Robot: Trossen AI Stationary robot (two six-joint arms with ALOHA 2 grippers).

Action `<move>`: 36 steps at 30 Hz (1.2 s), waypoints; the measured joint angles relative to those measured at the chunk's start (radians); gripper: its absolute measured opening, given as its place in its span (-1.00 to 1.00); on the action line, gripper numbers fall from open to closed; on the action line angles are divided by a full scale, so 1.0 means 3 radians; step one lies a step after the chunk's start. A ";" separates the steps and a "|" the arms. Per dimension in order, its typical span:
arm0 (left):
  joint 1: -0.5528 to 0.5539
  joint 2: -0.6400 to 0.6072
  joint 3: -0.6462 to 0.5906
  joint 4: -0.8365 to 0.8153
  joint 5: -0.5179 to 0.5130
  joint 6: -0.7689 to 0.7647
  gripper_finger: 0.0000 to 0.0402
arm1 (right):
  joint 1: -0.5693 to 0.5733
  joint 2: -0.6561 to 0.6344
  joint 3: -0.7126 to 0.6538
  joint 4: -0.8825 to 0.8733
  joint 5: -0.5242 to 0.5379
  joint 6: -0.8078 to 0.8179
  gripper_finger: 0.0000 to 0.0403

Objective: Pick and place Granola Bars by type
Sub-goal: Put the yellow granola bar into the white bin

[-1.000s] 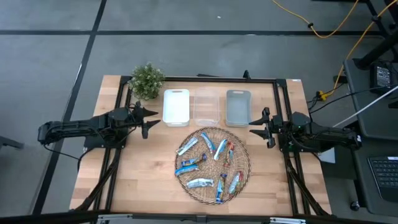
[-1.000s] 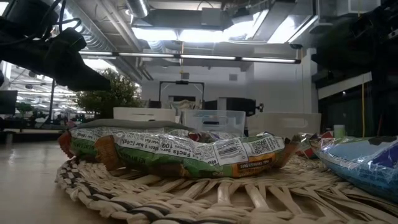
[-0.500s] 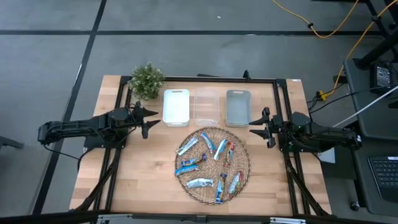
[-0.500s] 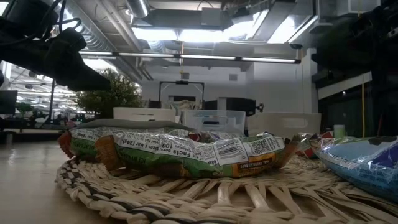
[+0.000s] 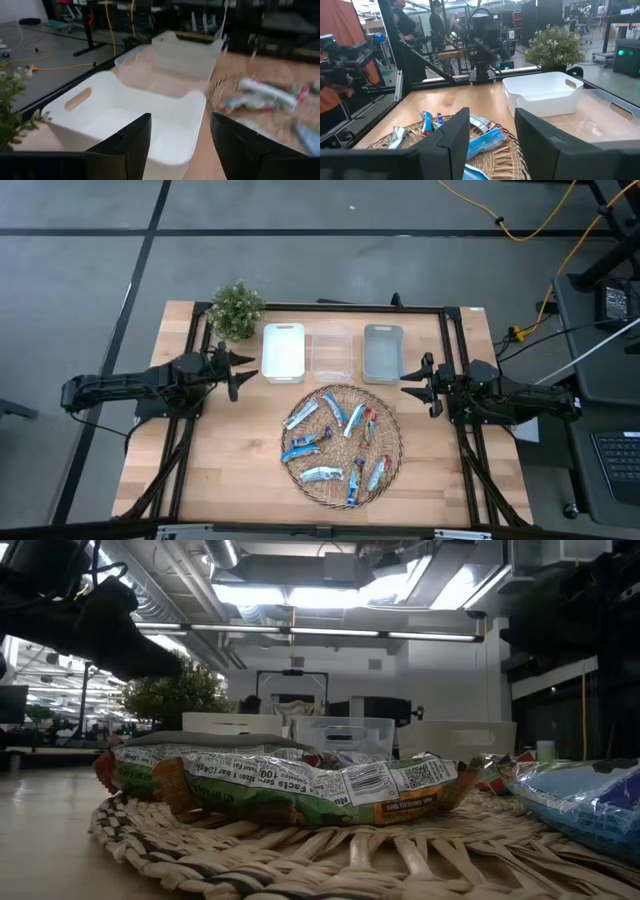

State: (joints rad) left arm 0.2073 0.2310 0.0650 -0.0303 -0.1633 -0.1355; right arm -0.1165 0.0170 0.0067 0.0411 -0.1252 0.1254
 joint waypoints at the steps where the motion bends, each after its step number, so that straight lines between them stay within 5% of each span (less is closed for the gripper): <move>1: 0.0000 0.0000 0.0000 0.0063 -0.0007 -0.0090 -0.03 | 0.0000 0.0000 0.0000 0.0002 0.0000 0.0000 -0.21; 6: 0.0000 0.0001 -0.0001 0.0687 -0.0097 -0.0734 -0.04 | 0.0000 0.0000 0.0000 0.0002 0.0001 0.0006 -0.21; 12: -0.0048 0.0066 0.0325 0.1458 0.0141 -0.0753 -0.03 | 0.0000 0.0000 0.0000 0.0075 0.0047 0.0378 -0.21; 18: -0.0202 0.0796 0.1952 0.1020 0.0114 -0.0098 -0.03 | 0.0000 0.0000 0.0000 0.0228 0.0083 0.0531 -0.21; 25: -0.0208 0.1834 0.3587 -0.0314 0.0154 0.0048 -0.03 | 0.0000 0.0000 0.0001 0.0494 0.0068 0.0523 -0.21; 31: -0.0213 0.2474 0.4001 -0.0792 0.0327 0.0099 -0.03 | 0.0000 0.0000 0.0000 0.0516 0.0067 0.0526 -0.21; 36: -0.0301 0.2979 0.4142 -0.1019 0.0706 -0.0991 -0.03 | -0.0001 0.0000 0.0001 0.0537 0.0062 0.0539 -0.21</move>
State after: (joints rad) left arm 0.1169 1.1246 1.3076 -0.3361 0.0486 -0.4329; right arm -0.1169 0.0170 0.0071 0.2022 -0.1066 0.2871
